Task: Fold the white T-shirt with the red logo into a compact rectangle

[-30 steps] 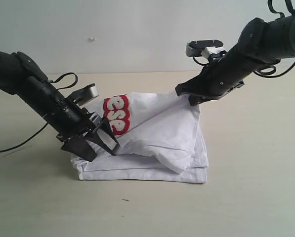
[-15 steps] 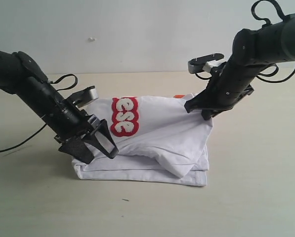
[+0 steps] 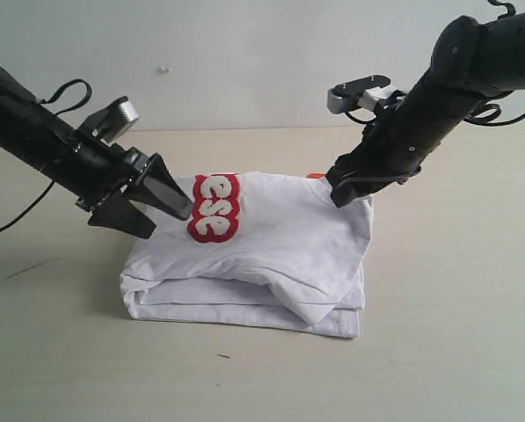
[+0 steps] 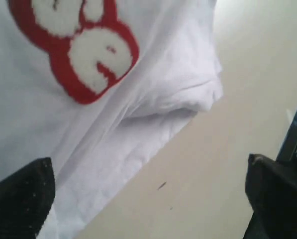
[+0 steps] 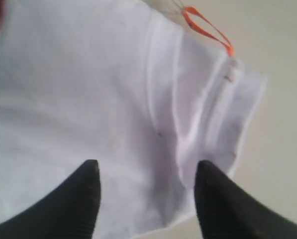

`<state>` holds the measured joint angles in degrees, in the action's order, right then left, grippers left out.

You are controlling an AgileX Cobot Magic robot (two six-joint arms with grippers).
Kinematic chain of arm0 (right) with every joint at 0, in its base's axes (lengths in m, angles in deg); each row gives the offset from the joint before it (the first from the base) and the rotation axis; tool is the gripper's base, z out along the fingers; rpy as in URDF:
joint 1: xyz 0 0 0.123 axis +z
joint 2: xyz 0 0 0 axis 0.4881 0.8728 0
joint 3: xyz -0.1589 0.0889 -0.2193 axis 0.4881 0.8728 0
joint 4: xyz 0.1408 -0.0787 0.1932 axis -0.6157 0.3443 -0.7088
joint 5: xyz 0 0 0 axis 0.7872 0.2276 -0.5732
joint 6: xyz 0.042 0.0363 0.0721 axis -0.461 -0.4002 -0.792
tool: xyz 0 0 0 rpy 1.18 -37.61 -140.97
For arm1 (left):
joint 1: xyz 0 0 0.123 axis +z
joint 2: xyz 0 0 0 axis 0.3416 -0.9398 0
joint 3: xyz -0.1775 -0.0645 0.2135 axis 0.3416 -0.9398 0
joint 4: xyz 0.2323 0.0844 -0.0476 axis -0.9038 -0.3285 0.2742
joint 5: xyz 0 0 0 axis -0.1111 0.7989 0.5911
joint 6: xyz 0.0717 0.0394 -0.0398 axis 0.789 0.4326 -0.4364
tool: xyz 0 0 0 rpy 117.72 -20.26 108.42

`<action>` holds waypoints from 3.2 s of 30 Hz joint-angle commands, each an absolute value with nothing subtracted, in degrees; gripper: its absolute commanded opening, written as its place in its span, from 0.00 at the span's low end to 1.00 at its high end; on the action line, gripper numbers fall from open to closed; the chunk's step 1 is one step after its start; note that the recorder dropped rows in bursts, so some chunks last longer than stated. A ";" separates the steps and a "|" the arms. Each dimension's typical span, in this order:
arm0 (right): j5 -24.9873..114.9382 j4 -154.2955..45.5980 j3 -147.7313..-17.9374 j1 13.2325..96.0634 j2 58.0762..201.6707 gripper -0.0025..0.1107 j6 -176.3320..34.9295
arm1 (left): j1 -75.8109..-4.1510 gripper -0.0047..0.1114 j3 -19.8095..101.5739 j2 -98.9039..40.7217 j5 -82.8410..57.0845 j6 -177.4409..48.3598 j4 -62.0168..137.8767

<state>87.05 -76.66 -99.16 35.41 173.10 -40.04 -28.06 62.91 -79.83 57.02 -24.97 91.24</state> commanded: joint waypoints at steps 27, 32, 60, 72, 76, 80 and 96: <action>90.68 -83.77 -99.50 43.54 174.05 0.39 -33.76 | -30.80 0.94 61.68 -81.29 57.08 -32.36 92.96; 90.68 -83.88 -99.50 43.54 174.05 0.39 -33.76 | -30.80 0.94 61.68 -81.29 57.08 -32.88 92.74; 92.04 -83.88 -99.50 43.54 174.05 0.39 -33.76 | -30.80 0.08 55.74 -81.29 56.54 -37.04 92.93; 92.41 -83.88 -99.50 43.54 174.05 0.39 -33.76 | -31.44 0.07 40.48 -79.32 42.75 -23.88 123.85; 92.79 -83.88 -99.50 43.54 174.05 0.39 -33.76 | -31.94 0.07 31.41 -77.49 39.15 -10.54 137.88; 93.12 -83.88 -99.50 43.54 174.05 0.39 -33.76 | -31.94 0.04 26.99 -74.23 33.22 -3.71 137.88; 94.32 -83.77 -99.50 44.33 174.05 0.39 -33.76 | -32.58 0.04 27.10 -62.86 10.21 -1.15 120.94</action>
<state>94.36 -84.04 -99.16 43.73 174.05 -33.71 -31.91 26.38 -63.64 13.64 -3.27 121.69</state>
